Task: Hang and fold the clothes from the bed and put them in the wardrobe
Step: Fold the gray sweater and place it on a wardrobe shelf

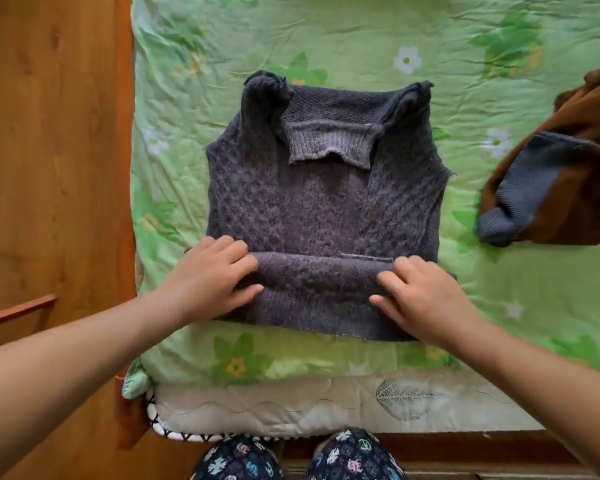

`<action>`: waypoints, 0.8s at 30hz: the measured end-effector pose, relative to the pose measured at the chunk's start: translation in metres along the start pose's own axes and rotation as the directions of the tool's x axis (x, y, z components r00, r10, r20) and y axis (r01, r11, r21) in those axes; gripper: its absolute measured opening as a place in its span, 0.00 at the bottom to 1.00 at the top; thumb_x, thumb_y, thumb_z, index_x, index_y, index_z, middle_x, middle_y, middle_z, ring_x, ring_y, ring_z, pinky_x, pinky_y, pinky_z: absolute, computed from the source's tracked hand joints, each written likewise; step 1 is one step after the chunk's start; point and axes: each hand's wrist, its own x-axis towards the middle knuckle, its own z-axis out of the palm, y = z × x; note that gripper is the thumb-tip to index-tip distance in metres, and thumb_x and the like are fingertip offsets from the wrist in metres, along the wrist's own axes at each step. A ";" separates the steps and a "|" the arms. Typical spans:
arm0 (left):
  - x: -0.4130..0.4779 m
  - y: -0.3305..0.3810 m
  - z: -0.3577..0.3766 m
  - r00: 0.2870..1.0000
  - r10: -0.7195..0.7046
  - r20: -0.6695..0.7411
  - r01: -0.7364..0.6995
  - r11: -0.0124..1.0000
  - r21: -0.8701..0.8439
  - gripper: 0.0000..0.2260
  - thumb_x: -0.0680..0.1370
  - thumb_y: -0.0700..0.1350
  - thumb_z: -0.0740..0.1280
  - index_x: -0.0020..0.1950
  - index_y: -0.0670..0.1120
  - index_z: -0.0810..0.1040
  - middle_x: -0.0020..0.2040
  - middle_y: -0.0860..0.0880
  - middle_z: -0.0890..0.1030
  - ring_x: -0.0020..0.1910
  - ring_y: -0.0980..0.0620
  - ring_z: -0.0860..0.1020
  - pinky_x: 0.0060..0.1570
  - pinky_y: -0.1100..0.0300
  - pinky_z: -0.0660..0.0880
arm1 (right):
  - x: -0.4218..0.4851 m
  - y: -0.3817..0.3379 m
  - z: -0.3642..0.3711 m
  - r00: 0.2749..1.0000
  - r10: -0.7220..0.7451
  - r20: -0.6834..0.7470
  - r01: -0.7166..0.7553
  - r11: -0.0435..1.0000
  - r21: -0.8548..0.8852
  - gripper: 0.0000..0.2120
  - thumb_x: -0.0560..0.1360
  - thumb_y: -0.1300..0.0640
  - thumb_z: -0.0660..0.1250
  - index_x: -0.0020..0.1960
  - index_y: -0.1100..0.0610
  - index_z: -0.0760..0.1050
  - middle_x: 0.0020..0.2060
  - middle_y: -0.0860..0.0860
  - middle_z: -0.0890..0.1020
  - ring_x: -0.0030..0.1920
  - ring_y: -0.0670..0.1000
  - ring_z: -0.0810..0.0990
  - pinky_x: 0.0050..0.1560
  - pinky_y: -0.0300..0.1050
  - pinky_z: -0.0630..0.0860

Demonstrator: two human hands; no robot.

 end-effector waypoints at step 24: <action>0.107 -0.064 -0.056 0.981 -0.127 0.149 0.150 0.976 -0.156 0.11 0.80 0.56 0.65 0.54 0.54 0.67 0.52 0.51 0.76 0.51 0.45 0.79 0.45 0.48 0.77 | 0.101 0.073 -0.061 0.963 0.178 0.203 -0.230 0.934 0.273 0.11 0.80 0.56 0.63 0.58 0.46 0.67 0.49 0.52 0.75 0.52 0.61 0.78 0.50 0.57 0.76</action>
